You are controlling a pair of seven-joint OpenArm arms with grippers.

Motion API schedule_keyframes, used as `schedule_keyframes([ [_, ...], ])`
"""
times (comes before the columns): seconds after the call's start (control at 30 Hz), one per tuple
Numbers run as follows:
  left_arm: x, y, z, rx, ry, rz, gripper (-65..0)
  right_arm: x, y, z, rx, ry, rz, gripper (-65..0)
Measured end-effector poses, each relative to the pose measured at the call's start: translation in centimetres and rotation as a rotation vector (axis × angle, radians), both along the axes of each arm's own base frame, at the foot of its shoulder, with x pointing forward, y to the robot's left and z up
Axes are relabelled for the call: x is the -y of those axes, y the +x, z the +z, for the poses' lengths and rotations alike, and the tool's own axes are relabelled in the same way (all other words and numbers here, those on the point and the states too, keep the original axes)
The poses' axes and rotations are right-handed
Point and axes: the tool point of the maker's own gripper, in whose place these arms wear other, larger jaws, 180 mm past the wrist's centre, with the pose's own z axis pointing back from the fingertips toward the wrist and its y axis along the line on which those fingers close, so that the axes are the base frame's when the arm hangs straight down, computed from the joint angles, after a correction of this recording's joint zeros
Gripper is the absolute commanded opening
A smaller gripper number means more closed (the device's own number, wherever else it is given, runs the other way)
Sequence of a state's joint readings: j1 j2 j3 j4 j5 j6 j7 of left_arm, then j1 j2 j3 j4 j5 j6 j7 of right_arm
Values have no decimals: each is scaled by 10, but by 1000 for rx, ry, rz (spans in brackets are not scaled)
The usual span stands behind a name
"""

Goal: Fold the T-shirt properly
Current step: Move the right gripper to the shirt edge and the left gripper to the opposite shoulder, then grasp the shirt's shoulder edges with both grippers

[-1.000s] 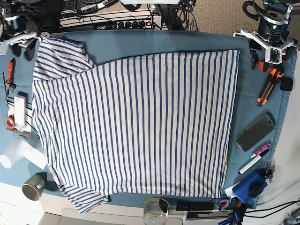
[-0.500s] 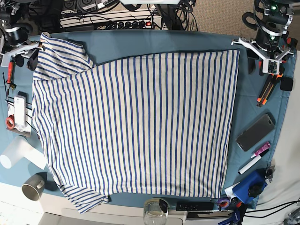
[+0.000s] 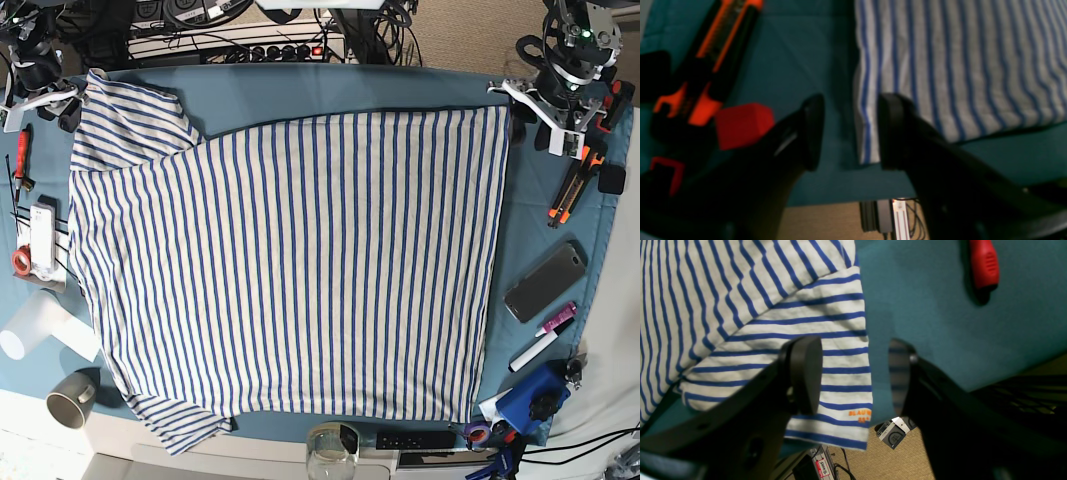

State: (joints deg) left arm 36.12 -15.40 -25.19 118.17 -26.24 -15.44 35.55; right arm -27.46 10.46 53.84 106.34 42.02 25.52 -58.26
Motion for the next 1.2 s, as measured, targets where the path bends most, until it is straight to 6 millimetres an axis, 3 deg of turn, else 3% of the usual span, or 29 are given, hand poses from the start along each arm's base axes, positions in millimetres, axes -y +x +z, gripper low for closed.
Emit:
schedule_keyframes([
  [0.17,6,0,-5,-7,-24,-16,-375,0,0,0,-2,-2,0,-332],
  [0.43,24,4,-46,-121,-104,-43,-375,1,0,0,0,-4,0,-332],
  [0.83,39,7,-50,-146,-162,-64,-375,4,0,1,1,-27,-7,-332],
  [1.07,39,7,-50,-145,-165,-64,-375,20,-7,-29,-15,49,-63,-332],
  [1.2,39,7,-50,-145,-165,-64,-375,23,6,-40,4,138,-29,-332],
])
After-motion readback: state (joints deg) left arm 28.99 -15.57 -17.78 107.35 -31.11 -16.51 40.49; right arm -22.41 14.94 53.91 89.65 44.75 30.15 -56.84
